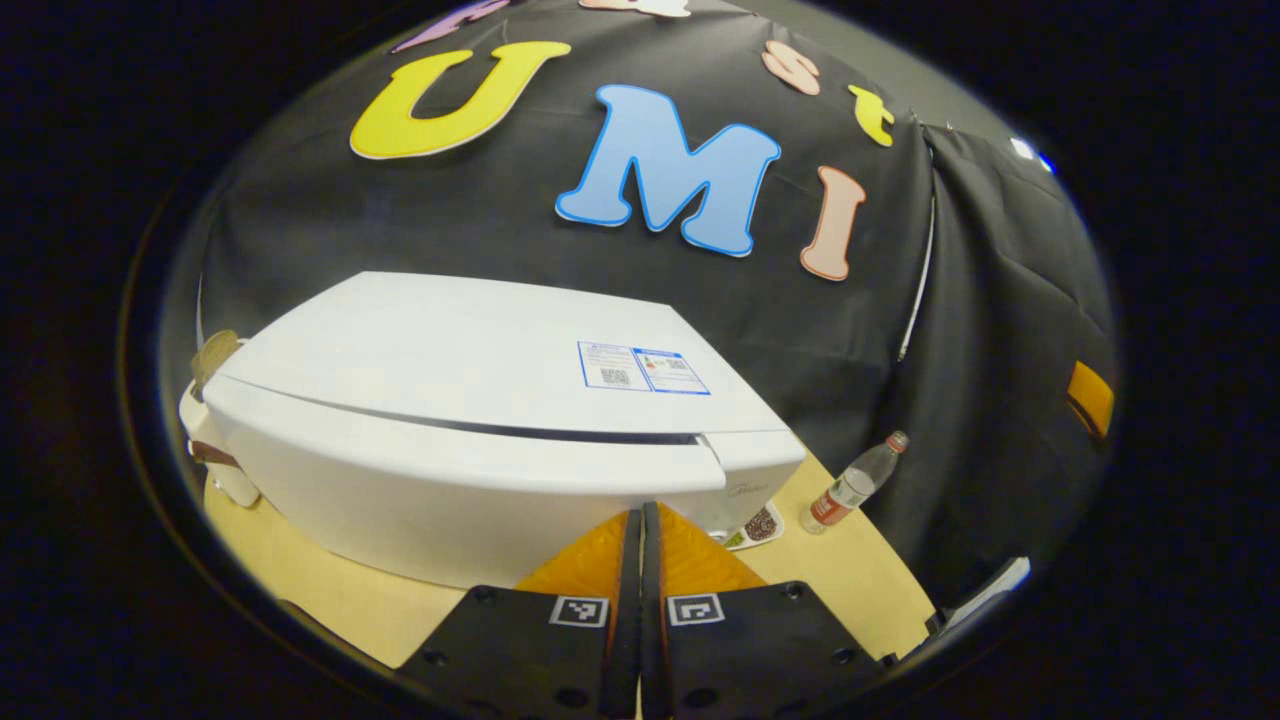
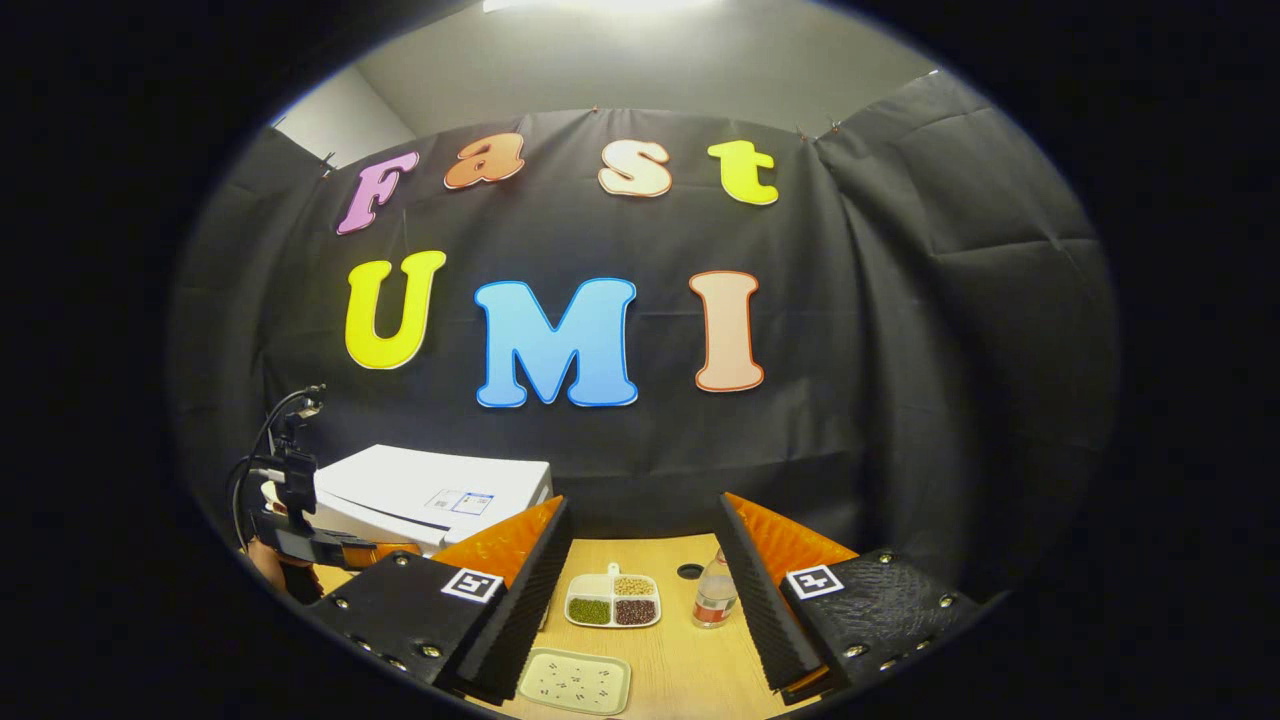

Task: Open the microwave oven with the left hand, put the food in, and close the microwave oven.

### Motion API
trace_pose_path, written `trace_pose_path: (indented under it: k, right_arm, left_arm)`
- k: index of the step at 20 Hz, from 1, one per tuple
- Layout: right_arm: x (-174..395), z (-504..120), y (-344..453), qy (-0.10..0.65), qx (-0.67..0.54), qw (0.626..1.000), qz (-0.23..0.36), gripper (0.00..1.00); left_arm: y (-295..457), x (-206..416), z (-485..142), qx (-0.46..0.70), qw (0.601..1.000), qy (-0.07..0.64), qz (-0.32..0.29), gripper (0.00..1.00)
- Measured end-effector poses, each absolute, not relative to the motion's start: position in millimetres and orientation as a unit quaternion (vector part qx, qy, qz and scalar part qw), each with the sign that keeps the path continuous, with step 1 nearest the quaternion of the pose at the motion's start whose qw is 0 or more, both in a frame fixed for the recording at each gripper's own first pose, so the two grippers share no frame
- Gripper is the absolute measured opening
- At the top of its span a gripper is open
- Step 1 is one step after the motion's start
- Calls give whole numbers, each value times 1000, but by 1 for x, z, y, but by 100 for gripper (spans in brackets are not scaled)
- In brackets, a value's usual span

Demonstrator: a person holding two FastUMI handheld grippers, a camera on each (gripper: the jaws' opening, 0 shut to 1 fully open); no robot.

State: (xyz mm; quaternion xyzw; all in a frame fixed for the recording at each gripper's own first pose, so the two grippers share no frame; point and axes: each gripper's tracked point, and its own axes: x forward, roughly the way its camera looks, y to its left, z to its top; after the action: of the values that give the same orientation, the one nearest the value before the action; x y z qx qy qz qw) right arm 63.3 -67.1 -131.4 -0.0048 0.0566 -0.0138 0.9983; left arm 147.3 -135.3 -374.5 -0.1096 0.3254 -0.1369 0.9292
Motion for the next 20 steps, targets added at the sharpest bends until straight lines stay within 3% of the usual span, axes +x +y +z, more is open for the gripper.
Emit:
trace_pose_path:
  k: [7,14,20]
  right_arm:
    - [65,-123,-47,39,-20,999,15,88]
    - [66,-137,-64,62,7,998,-11,88]
    - [65,-117,-48,44,0,999,-10,88]
  left_arm:
    - [-143,158,-381,-122,922,337,-146,7]
    - [-140,158,-379,-105,926,330,-150,8]
    - [-103,155,-288,-44,960,236,-146,7]
